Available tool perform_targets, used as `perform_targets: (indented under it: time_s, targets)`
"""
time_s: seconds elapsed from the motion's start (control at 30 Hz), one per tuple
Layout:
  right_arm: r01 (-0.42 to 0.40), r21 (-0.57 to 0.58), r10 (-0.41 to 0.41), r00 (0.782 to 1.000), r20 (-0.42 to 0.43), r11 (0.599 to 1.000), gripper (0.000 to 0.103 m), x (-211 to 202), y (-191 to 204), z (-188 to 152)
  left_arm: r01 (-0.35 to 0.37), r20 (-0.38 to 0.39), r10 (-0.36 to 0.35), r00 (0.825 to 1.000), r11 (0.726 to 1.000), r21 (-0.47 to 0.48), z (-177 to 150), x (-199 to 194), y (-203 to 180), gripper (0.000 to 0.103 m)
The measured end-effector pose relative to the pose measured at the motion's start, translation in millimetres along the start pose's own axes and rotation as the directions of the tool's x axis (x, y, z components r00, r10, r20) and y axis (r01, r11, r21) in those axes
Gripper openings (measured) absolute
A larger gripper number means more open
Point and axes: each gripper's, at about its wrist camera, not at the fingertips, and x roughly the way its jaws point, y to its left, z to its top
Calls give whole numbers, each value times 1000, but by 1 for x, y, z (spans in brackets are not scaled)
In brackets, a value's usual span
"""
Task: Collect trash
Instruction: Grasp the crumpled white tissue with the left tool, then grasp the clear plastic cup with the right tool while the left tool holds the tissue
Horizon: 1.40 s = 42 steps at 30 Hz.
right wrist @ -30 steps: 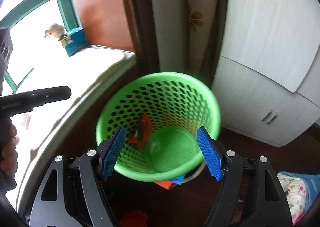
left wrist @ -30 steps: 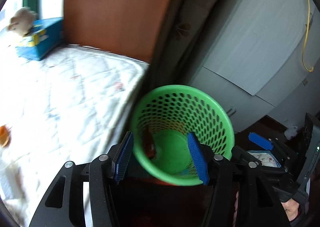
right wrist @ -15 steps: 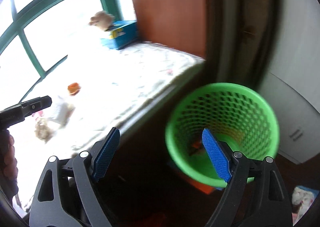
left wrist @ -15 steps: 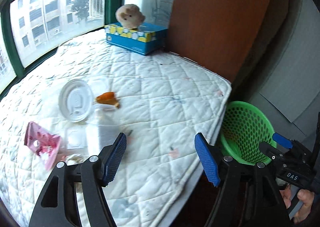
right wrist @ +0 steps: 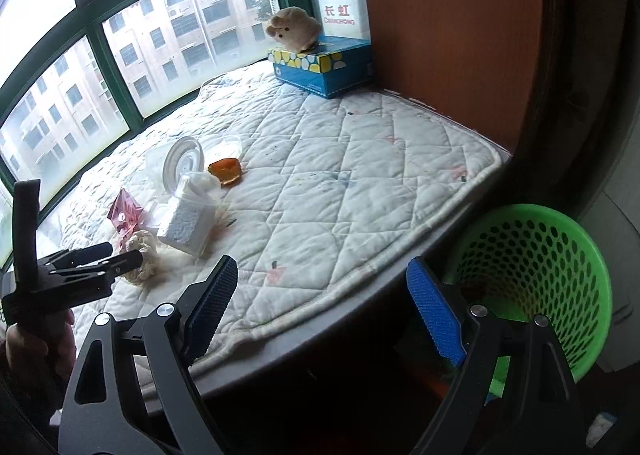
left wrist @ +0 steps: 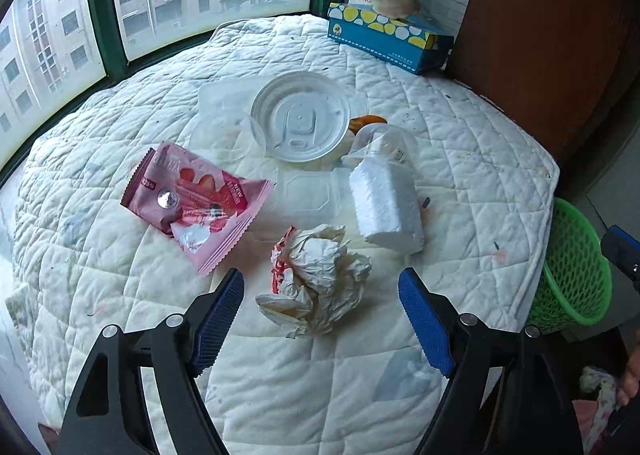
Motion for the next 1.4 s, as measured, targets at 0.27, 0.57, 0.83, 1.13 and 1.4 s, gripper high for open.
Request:
perform_targets:
  time_s: [0.27,0.57,0.83,1.13,1.4]
  targets:
    - [-74,-21,73,996,-43,997,86,19,29,8,44,-21,-45,999,999,-27,-3,16,10,59]
    - [-196,5,196,976,-92,981,86,49,58,32,121,0,-121,993,992,-45,-9,5,16,32]
    - [-298,56,303,942,-142,953,86,93,82,63,166,17,-165,986,985,-52,-15,-10,20,29]
    - [-330,78,339,918,-206,941,84,145,102,86,200,46,-197,979,978,-62,-15,-27,26,29]
    - [-333,116,352,895,-273,936,77,179,106,85,227,42,-224,974,970,-87,-15,-28,31,29]
